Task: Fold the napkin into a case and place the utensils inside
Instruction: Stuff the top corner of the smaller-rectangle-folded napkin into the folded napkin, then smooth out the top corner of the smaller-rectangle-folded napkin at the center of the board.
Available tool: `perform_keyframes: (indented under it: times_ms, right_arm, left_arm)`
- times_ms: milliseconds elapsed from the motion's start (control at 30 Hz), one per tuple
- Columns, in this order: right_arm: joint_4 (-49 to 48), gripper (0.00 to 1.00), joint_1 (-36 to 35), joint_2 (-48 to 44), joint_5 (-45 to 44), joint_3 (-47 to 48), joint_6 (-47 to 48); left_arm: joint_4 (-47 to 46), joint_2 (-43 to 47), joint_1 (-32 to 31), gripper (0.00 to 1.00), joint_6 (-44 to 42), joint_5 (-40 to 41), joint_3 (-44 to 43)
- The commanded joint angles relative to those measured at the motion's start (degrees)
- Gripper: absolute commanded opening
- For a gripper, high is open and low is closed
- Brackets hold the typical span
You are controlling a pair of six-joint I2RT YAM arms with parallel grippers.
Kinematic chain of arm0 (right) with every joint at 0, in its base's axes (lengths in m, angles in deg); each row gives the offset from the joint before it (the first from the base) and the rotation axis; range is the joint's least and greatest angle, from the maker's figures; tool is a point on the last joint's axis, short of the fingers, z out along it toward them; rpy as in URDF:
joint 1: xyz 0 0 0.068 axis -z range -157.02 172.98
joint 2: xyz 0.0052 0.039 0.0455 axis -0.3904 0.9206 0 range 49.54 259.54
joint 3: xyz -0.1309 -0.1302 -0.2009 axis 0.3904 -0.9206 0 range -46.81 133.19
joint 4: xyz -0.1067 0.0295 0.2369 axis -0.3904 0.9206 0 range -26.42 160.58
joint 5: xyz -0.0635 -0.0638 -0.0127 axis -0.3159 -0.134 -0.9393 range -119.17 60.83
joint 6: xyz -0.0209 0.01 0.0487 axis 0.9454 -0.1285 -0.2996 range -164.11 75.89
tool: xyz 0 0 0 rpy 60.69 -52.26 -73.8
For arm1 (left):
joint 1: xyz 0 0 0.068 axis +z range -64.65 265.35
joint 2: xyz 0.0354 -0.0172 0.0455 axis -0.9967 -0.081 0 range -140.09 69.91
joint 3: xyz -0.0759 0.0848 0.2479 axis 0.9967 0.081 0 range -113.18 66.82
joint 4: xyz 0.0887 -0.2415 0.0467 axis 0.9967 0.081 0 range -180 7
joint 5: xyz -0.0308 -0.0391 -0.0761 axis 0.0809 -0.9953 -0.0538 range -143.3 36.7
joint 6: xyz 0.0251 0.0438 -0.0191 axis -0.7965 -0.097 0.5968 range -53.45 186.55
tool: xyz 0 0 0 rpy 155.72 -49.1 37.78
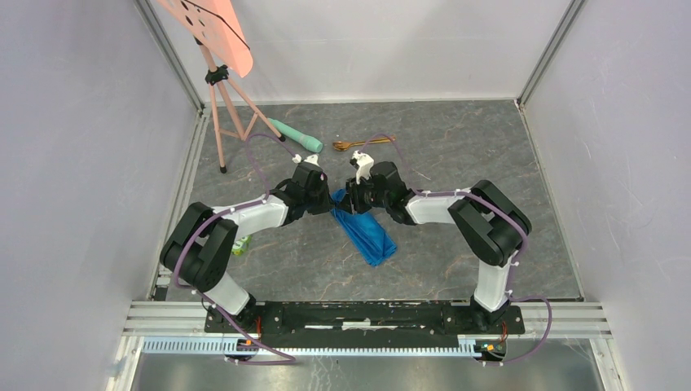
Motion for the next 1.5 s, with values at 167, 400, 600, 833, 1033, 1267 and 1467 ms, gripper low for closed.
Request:
perform_keyframes:
  times_ms: [167,400,600,833,1033,1267,1467]
  right_arm:
    - [-7.5,0.19,-1.2,9.8,-2.2,6.7,-4.4]
    - [-7.6,0.22,-1.1,7.7,0.0,3.0,-5.5]
    - [-4.1,0.45,1.9,0.4,5.3,0.5,-4.8]
    - [-5.6,0.38,2.7,2.0,7.0,2.3,-5.4]
    - [-9.2,0.20,2.2,7.7,8.0,5.7,-8.7]
    - [-9.9,0.16,-1.0,17.5,6.8,12.9,-11.3]
    - [-11.0,0.27,1.2,9.4,9.1,5.7,-11.2]
  left_arm:
    - [-3.3,0.7,0.1,0.02,0.4,-1.7,0.1]
    - [-0.9,1.0,0.8,0.02,0.9,2.1,0.1]
    - [-0.7,2.4,0.9,0.02,-0.1,2.6,1.2]
    - [-1.0,3.0,1.0,0.02,-0.8,1.7,1.6]
    - [-1.0,3.3,0.9,0.02,-1.0,0.8,1.0]
    - [-1.9,1.4,1.0,0.02,0.0,-0.1,0.0]
    - [-0.8,1.7,1.3,0.02,-0.1,1.7,0.5]
